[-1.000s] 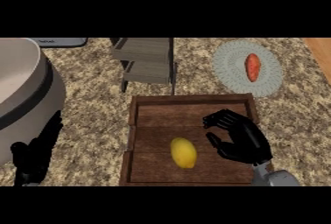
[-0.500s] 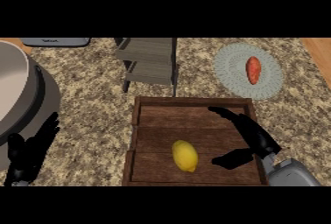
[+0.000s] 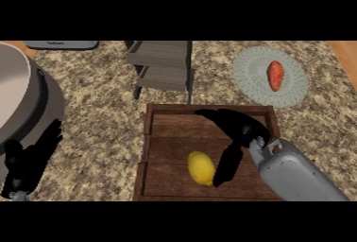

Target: Pick the lemon from the tray and place it in the tiered basket

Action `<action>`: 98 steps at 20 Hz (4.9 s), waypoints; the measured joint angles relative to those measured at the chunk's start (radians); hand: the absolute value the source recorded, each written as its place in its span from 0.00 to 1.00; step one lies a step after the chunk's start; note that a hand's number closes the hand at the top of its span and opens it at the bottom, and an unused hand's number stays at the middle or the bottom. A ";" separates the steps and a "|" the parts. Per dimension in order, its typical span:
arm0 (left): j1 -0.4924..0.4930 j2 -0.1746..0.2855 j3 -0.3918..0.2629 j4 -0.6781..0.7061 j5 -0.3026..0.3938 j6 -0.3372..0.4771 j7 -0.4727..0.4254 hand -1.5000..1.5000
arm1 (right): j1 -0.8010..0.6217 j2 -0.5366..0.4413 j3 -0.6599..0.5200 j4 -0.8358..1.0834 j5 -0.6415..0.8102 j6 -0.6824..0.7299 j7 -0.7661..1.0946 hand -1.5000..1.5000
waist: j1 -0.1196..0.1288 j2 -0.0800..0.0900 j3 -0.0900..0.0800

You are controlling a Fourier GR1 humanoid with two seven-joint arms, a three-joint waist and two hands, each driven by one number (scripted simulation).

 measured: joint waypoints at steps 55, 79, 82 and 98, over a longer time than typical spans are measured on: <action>0.014 -0.090 0.118 -0.005 -0.109 -0.087 0.017 0.50 | -0.065 0.129 0.038 0.258 -0.062 0.084 0.141 0.00 | -0.012 0.000 0.003; 0.004 -0.128 0.199 -0.016 -0.162 -0.144 0.048 0.50 | 0.089 0.240 -0.035 0.160 0.257 0.078 0.004 1.00 | -0.017 -0.003 0.001; -0.004 -0.130 0.205 -0.009 -0.167 -0.147 0.051 0.50 | 0.054 0.257 -0.050 0.122 0.274 0.042 0.053 1.00 | -0.014 -0.002 0.002; -0.049 -0.142 0.137 0.001 -0.200 -0.177 0.076 0.50 | -0.574 0.319 0.051 0.182 0.689 -0.270 0.308 1.00 | 0.093 -0.040 -0.014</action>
